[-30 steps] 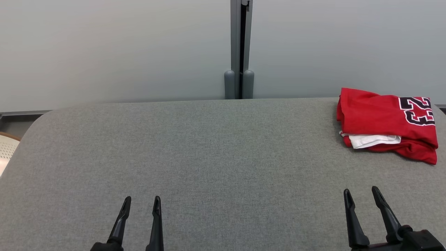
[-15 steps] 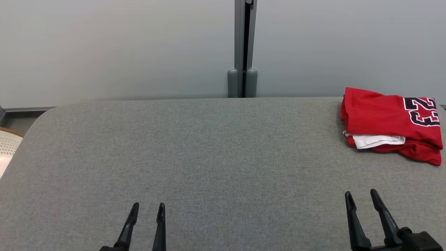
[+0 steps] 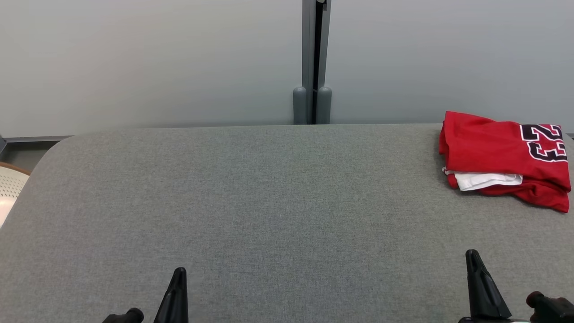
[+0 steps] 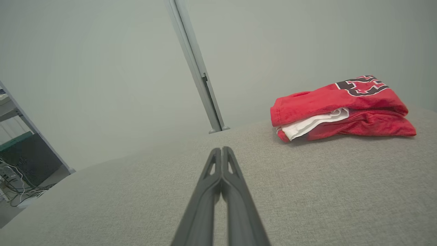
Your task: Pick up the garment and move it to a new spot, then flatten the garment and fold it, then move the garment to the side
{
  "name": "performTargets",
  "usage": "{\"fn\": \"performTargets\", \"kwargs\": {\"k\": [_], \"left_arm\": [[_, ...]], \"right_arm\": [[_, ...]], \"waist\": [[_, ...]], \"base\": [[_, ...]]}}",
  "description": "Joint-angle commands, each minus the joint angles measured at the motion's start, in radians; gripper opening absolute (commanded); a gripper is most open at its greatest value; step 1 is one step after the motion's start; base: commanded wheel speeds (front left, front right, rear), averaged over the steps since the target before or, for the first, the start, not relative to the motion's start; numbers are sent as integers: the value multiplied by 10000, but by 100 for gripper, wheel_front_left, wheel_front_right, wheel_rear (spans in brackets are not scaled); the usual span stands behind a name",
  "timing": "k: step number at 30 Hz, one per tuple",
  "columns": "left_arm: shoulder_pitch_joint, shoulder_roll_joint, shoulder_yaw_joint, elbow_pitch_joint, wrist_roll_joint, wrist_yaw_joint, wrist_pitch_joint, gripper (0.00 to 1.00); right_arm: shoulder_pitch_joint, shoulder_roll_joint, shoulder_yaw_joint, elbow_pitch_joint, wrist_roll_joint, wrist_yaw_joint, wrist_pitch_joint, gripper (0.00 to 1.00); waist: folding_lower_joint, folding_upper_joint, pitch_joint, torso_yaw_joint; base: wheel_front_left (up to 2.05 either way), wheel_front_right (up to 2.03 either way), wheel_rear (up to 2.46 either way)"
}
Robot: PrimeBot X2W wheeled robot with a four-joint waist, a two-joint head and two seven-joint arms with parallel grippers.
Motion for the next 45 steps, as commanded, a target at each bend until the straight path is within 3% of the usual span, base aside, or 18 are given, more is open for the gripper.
{"fn": "performTargets", "kwargs": {"k": [1, 21, 45], "left_arm": [[-341, 73, 100, -83, -384, -75, 36, 0], [-1159, 250, 633, 508, -3849, -627, 737, 0], [-1799, 325, 1211, 878, -6754, -1076, 1427, 0]], "right_arm": [[-284, -93, -56, -111, 403, -1, 59, 0], [-929, -195, -340, 198, 3950, -2, 789, 0], [-1477, -216, -675, 471, 6948, -2, 1495, 0]], "waist": [[0, -1, 4, 0], [0, -1, 91, -3], [0, -1, 189, -6]], "base": [[0, 0, 0], [0, 0, 0], [0, 0, 0]]}}
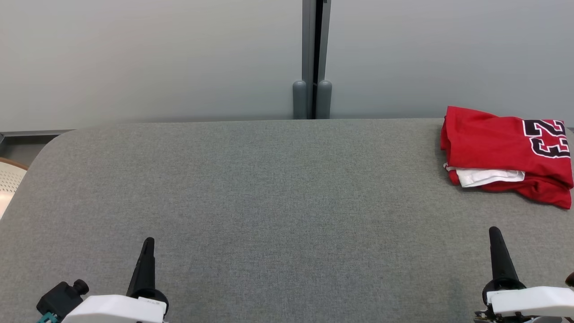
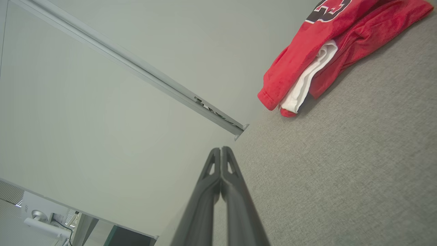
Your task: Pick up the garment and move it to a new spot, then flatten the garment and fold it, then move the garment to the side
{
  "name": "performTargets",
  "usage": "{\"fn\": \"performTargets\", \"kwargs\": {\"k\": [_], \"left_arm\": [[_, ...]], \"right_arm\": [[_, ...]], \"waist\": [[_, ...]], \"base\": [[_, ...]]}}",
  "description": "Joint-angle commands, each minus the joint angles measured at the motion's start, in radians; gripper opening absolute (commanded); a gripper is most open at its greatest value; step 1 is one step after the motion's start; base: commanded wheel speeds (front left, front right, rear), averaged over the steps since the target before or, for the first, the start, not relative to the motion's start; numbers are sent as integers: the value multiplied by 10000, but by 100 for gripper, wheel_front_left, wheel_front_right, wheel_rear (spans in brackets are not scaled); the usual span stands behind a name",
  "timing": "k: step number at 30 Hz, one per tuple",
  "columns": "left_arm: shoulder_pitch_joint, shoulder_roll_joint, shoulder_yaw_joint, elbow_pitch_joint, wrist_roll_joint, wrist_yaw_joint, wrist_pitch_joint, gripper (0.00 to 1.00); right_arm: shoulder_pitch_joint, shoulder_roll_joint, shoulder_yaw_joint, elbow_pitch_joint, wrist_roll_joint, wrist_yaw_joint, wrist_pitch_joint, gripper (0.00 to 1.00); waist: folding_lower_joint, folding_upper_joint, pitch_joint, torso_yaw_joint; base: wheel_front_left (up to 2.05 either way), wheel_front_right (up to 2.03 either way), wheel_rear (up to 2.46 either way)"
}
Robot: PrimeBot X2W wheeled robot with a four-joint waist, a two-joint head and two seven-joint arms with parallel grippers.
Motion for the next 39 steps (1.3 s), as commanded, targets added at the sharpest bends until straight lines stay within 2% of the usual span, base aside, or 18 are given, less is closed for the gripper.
{"fn": "performTargets", "kwargs": {"k": [1, 26, 39], "left_arm": [[-314, 70, 109, -48, -314, -96, 56, 0], [-882, 72, 706, 331, -2825, -495, 736, 0], [-1109, 56, 956, 490, -3779, -643, 1025, 0]], "right_arm": [[-265, -76, -54, -38, 315, 0, 76, 0], [-732, -33, -424, 213, 2916, -1, 770, 0], [-917, -4, -579, 319, 3927, -2, 1055, 0]], "waist": [[0, 0, 6, 0], [0, 0, 116, -4], [0, 0, 166, -6]], "base": [[0, 0, 0], [0, 0, 0], [0, 0, 0]]}}
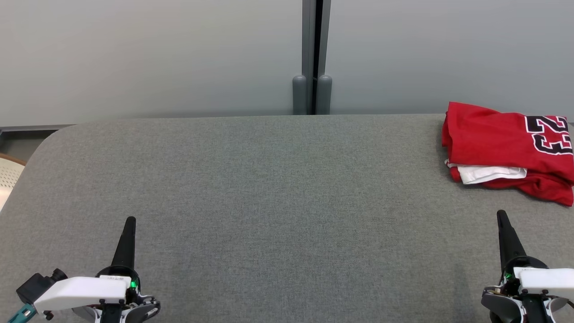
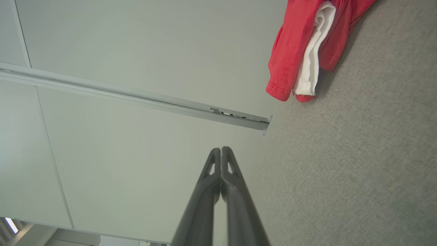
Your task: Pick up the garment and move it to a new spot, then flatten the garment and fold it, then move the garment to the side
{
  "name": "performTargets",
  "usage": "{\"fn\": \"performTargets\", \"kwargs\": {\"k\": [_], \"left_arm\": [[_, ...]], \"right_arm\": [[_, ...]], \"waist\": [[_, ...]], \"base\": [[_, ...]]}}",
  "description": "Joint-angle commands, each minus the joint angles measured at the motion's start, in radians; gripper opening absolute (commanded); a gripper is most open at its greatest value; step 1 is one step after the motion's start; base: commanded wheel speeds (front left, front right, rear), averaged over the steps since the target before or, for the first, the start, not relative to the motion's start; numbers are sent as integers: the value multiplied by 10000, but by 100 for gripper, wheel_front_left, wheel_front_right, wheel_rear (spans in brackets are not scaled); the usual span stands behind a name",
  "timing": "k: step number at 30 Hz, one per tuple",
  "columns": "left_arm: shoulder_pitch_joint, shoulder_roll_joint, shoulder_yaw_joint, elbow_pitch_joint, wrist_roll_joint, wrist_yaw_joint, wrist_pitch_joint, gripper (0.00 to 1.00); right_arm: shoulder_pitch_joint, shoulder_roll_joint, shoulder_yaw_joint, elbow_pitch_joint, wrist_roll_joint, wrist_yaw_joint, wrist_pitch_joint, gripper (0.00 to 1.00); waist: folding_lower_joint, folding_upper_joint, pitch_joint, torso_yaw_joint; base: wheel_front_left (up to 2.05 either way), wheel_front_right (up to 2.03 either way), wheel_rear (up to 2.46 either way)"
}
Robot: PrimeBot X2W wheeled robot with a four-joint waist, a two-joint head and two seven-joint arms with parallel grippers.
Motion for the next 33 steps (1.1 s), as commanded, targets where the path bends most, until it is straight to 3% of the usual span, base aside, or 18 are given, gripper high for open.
{"fn": "performTargets", "kwargs": {"k": [1, 33], "left_arm": [[-218, 48, 71, 8, -183, -73, 42, 0], [-660, -22, 625, 318, -2053, -378, 645, 0]], "right_arm": [[-149, -23, -31, 2, 194, 0, 69, 0], [-518, 60, -388, 205, 2156, 0, 662, 0]], "waist": [[0, 0, 4, 0], [0, 0, 125, -5]], "base": [[0, 0, 0], [0, 0, 0]]}}
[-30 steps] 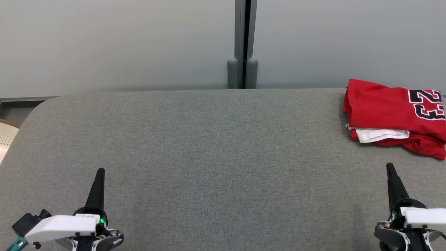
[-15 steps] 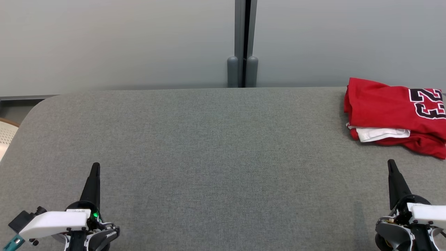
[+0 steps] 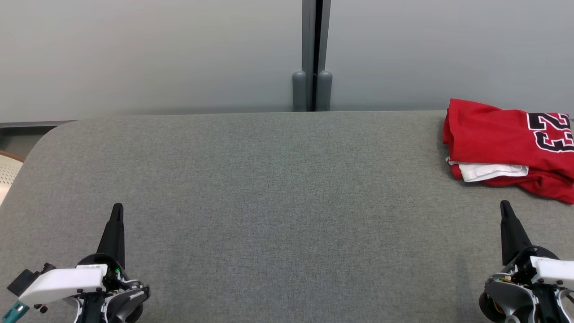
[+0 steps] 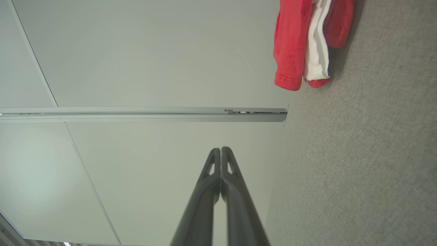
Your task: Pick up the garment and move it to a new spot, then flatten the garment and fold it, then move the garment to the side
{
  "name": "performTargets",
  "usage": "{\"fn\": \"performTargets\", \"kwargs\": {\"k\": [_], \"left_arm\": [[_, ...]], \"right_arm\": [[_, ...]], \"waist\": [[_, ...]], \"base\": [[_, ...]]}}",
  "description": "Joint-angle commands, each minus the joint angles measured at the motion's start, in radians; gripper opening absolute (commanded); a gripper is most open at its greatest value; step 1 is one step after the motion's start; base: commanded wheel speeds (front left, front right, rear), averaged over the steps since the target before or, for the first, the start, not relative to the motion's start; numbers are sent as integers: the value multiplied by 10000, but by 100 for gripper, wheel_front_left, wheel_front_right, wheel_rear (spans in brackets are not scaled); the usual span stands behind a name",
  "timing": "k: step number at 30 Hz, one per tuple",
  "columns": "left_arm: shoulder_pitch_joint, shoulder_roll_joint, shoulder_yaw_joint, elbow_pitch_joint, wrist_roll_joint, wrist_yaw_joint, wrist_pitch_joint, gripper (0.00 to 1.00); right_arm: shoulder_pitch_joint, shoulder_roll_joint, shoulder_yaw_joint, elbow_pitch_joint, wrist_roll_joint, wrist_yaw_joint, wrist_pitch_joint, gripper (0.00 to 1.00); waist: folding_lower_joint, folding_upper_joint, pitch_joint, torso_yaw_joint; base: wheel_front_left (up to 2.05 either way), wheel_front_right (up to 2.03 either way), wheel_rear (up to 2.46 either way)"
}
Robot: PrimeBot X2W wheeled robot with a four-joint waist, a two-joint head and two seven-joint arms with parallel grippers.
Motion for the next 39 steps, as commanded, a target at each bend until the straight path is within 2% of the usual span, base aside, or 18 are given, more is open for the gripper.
{"fn": "performTargets", "kwargs": {"k": [1, 39], "left_arm": [[-141, 22, 41, 16, -11, -41, 15, 0], [-153, -82, 185, 25, 130, -41, 128, 0]], "right_arm": [[-80, -6, -17, 6, 23, 0, 39, 0], [-96, 74, -139, 13, -109, -1, 133, 0]], "waist": [[-1, -1, 0, 0], [-1, -1, -1, 0]], "base": [[0, 0, 0], [0, 0, 0]]}}
